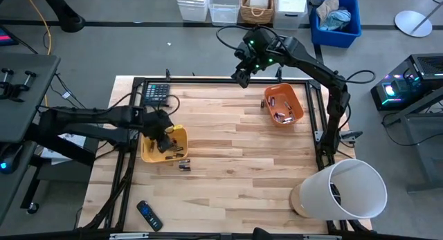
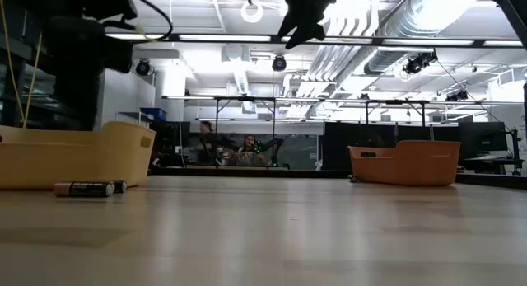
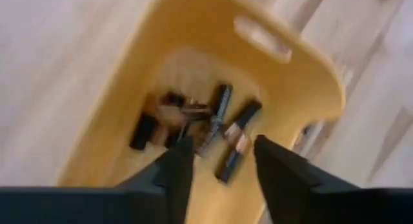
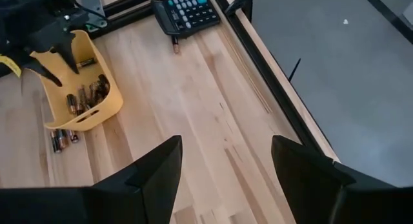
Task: Sort batteries
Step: Put the black battery into the yellow bin
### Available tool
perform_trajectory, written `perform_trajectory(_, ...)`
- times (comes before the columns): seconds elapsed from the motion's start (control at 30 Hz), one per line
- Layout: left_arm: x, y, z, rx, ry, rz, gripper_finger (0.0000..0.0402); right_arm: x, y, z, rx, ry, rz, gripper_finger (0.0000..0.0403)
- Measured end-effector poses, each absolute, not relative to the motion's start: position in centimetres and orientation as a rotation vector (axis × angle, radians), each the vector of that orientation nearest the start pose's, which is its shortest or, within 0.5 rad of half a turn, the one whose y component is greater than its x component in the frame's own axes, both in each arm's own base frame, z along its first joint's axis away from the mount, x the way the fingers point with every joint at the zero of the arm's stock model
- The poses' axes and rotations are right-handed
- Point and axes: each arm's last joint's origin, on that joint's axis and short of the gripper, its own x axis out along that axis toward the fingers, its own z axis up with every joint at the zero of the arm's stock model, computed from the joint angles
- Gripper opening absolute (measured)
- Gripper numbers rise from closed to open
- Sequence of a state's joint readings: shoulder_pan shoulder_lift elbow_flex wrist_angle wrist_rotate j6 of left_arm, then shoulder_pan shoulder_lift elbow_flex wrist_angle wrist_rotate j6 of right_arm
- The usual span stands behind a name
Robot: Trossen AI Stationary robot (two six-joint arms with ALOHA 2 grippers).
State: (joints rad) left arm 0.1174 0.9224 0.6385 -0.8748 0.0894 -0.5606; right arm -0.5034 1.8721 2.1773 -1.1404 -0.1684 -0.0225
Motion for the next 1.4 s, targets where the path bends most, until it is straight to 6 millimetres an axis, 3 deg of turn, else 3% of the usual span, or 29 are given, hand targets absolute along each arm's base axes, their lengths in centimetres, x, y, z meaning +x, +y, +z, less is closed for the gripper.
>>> perform_trajectory(0.13,16.1,3.4,24.4,-0.494,1.000,0.460,0.0207,33.4,-17.8,41.5,0.269,0.793,-0.312,0.0233)
perform_trajectory(0.23,16.9,6.4,27.3,-0.435,0.910,0.648,0.0221,33.4,-17.8,41.5,0.261,0.793,-0.308,0.0233)
perform_trajectory(0.33,17.5,10.4,28.3,-0.438,1.038,0.724,0.0220,33.5,-17.9,41.6,0.254,0.779,-0.308,0.0233)
perform_trajectory(0.4,17.8,12.9,27.4,-0.469,1.241,0.753,0.0218,33.6,-17.9,41.7,0.251,0.768,-0.309,0.0233)
perform_trajectory(0.53,19.3,17.2,23.3,-0.457,1.643,0.675,0.0217,33.6,-17.9,41.7,0.268,0.763,-0.316,0.0233)
perform_trajectory(0.7,22.3,20.0,18.8,-0.270,1.903,0.464,0.0217,33.7,-17.9,41.7,0.265,0.757,-0.313,0.0233)
perform_trajectory(0.9,24.8,21.5,17.4,-0.070,1.944,0.311,0.0217,34.0,-17.5,41.8,0.257,0.750,-0.301,0.0233)
perform_trajectory(1.4,25.1,22.3,13.8,-0.002,2.066,0.193,0.0207,34.4,-16.6,41.8,0.223,0.756,-0.266,0.0233)
